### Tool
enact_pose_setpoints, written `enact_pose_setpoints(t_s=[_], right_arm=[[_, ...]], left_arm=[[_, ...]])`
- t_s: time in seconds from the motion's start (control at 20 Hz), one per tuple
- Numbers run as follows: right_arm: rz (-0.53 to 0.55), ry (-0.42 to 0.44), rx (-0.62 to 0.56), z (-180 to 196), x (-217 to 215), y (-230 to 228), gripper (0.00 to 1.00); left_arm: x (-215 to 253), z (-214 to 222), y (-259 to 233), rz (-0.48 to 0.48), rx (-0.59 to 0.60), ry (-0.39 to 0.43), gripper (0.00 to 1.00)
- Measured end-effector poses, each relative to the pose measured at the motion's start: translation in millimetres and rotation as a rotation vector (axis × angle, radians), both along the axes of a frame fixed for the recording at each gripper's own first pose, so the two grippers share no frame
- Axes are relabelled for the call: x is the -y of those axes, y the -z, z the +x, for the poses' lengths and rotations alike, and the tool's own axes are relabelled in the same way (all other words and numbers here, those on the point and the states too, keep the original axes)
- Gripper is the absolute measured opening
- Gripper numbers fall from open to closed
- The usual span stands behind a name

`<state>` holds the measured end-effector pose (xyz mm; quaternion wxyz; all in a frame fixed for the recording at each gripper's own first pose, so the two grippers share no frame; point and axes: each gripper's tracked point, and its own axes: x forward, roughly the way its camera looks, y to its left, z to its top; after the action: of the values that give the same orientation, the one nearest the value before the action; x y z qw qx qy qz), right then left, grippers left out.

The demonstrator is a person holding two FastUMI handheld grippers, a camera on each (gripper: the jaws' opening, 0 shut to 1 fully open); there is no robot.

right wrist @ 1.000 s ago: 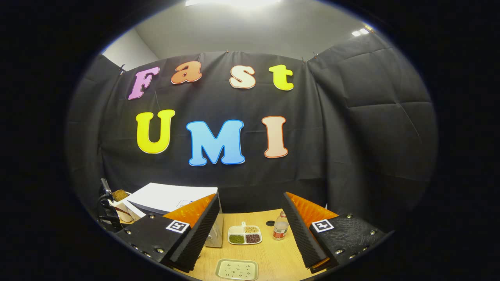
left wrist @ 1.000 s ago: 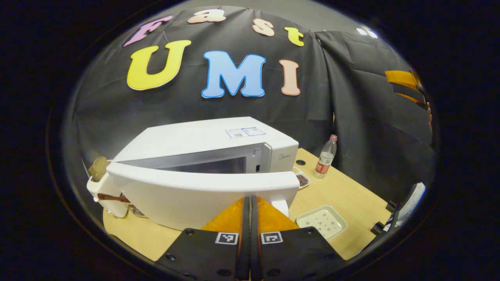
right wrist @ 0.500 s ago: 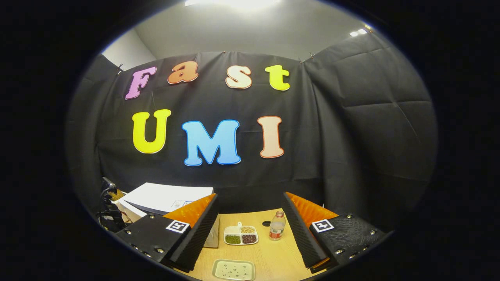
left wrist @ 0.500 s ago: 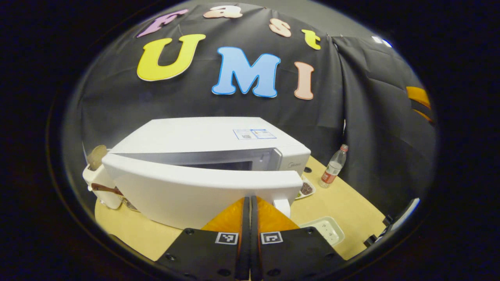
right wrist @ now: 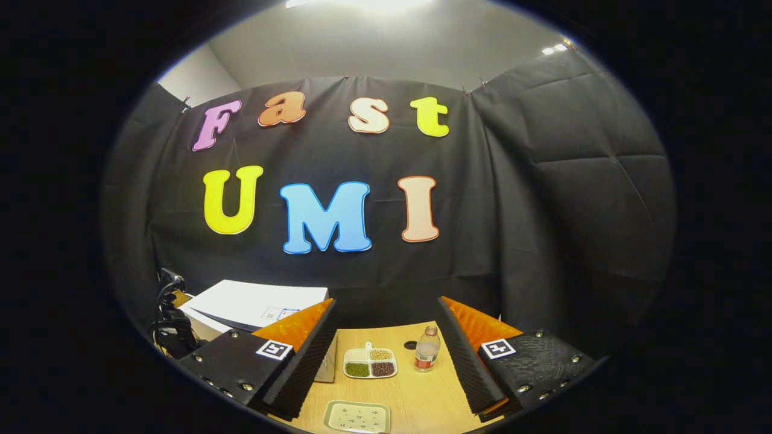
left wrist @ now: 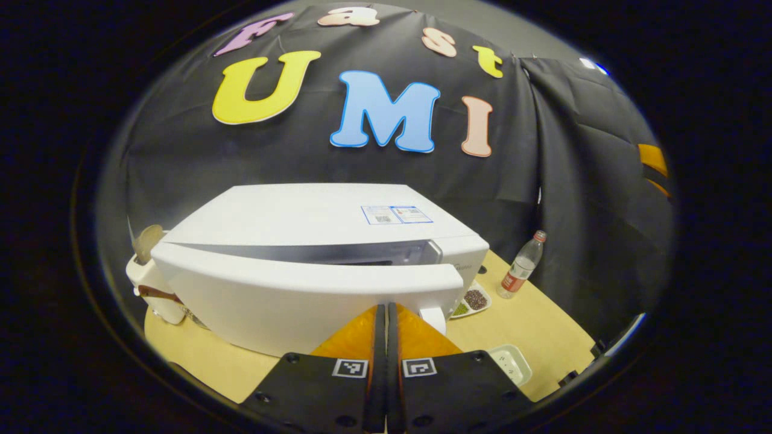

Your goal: Open the microwave oven with the left hand, put the food in, and close the microwave oven.

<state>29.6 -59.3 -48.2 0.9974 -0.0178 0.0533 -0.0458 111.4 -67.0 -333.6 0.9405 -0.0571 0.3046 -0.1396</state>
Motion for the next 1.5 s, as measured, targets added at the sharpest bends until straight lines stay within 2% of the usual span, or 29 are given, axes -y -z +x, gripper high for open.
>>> enact_pose_setpoints(t_s=[0.45, 0.8, 0.95, 1.0, 1.05, 1.15, 1.3, 1.5], right_arm=[[0.006, 0.001, -0.012, 11.1, 4.5, 5.0, 0.98], [-0.007, -0.004, -0.015, 18.7, 3.1, 6.2, 0.98], [-0.004, -0.004, -0.018, 19.7, 4.3, 5.8, 0.98], [-0.009, -0.004, -0.015, 20.5, 4.5, 4.3, 0.98], [-0.020, -0.002, -0.014, 20.6, 5.6, 2.5, 0.98], [-0.028, 0.002, -0.003, 19.8, 8.0, -1.1, 0.98], [-0.010, 0.002, -0.018, 20.4, 6.1, 5.3, 0.98], [-0.003, -0.020, -0.014, 19.6, -6.7, 3.0, 0.98]], left_arm=[[1.8, 18.6, 5.2, 0.004, -0.014, -0.016, 0.07], [9.6, 27.7, 9.9, -0.035, -0.030, -0.031, 0.07], [14.9, 32.8, 14.9, -0.013, -0.019, -0.019, 0.07], [7.7, 41.9, 12.3, 0.013, 0.000, -0.046, 0.07], [16.4, 39.2, 15.1, -0.047, -0.031, -0.043, 0.07], [16.2, 38.2, 17.6, -0.082, -0.051, -0.049, 0.07], [12.2, 37.1, 17.3, -0.028, -0.034, -0.026, 0.07], [-14.0, 40.9, -17.1, 0.011, 0.047, -0.077, 0.07]])
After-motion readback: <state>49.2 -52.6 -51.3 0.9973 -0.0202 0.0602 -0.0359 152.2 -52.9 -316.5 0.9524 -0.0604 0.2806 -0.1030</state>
